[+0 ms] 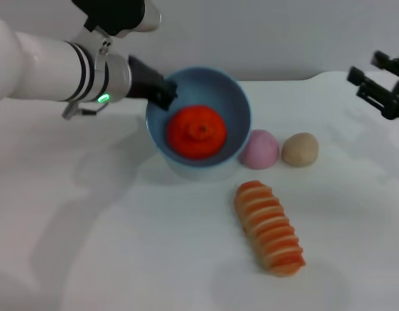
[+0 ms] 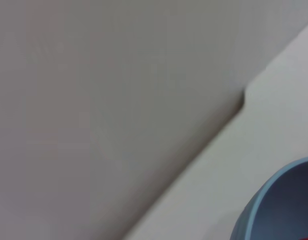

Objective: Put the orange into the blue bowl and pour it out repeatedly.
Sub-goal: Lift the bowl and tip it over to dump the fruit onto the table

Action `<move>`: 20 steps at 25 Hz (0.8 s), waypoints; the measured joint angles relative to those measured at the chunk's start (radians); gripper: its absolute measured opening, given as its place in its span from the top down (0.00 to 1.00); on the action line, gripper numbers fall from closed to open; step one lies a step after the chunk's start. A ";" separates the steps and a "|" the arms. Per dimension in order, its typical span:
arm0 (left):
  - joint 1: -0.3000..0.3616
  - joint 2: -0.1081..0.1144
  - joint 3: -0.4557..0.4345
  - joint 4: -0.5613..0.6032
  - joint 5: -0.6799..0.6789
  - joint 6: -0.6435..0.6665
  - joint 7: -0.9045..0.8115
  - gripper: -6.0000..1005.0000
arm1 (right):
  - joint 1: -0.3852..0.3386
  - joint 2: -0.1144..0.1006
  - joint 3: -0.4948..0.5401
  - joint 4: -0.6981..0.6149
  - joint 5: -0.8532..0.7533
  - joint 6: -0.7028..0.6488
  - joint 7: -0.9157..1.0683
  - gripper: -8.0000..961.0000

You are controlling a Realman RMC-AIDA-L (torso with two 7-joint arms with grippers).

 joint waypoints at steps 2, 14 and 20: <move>0.042 -0.001 0.040 0.055 0.029 -0.085 0.060 0.99 | -0.031 0.003 -0.001 0.077 0.133 -0.077 -0.133 0.40; 0.274 -0.002 0.366 0.297 0.383 -0.435 0.146 0.99 | -0.037 0.000 0.007 0.323 0.377 -0.115 -0.382 0.40; 0.389 -0.005 0.479 0.307 0.385 -0.648 0.412 0.99 | -0.037 0.002 0.009 0.331 0.389 -0.117 -0.383 0.40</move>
